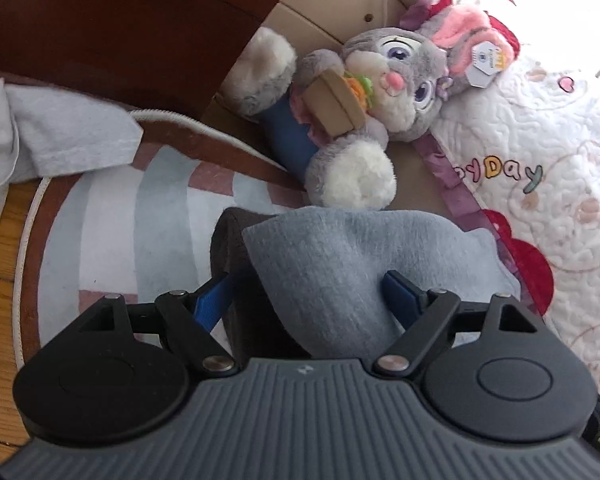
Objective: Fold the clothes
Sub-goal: 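Lift the folded sweatshirt with both grippers and carry it onto the clothes stack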
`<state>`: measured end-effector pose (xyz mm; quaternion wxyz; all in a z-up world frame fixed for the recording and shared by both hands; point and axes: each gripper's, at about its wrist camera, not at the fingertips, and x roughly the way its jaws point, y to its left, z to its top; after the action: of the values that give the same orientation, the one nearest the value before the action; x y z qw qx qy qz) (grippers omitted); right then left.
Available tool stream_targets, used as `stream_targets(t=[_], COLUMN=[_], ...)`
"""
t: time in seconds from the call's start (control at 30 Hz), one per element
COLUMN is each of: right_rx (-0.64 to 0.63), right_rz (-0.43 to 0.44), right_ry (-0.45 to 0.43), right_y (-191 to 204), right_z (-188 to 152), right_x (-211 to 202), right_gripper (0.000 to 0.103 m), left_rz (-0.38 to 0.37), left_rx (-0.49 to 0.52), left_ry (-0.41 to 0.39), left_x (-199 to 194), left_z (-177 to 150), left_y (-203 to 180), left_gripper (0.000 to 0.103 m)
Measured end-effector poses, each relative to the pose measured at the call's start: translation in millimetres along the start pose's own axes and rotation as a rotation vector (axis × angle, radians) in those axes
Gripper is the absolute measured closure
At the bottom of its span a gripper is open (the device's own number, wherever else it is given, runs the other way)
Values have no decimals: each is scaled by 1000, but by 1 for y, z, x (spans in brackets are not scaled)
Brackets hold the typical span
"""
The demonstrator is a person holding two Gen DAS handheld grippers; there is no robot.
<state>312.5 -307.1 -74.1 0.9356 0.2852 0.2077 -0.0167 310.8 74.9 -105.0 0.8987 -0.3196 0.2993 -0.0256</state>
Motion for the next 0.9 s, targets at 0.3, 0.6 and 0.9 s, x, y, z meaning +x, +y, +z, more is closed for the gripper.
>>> stream_targets(t=[0.3, 0.6, 0.9], right_rx=[211, 123, 127], right_rz=[67, 178, -7], right_ry=[138, -132, 84], right_y=[-25, 4, -18], right_z=[11, -1, 23], right_x=[29, -32, 17], right_gripper=[21, 58, 31], left_rz=[-125, -193, -105], left_rx=[-105, 62, 164], left_ry=[15, -23, -248], left_x=[-3, -16, -43], left_z=[2, 1, -2], left_y=[19, -1, -18], left_gripper=[21, 53, 54])
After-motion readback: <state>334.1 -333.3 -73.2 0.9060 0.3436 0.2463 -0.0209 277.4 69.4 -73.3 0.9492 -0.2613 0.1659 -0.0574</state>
